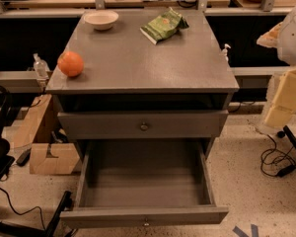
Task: Place orange into middle drawer
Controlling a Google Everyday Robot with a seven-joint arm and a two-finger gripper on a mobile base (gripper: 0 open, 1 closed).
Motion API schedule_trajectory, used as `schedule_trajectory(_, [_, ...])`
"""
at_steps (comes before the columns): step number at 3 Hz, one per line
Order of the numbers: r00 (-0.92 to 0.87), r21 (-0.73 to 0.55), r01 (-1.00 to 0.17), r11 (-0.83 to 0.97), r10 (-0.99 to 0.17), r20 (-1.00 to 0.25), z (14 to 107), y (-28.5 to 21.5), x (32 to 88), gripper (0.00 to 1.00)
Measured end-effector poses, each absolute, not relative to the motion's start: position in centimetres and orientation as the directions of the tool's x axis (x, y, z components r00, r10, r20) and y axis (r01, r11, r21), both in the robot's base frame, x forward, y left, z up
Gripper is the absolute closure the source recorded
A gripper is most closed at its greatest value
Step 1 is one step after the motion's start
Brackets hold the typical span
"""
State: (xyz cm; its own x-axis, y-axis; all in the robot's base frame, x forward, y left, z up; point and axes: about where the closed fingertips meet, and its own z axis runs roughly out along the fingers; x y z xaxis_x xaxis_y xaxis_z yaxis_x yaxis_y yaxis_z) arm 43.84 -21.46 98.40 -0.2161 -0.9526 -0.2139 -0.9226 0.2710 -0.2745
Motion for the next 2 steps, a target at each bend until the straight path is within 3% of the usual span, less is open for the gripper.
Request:
schedule_trajectory(1, [-0.216,-0.274,-0.923,0.271,-0.953,-0.214,98.4,-21.5,43.8,0.0])
schedule_trajectory(2, [-0.181,-0.282,-0.922,0.264,-0.94,-0.289,98.4,-19.9,45.4,0.0])
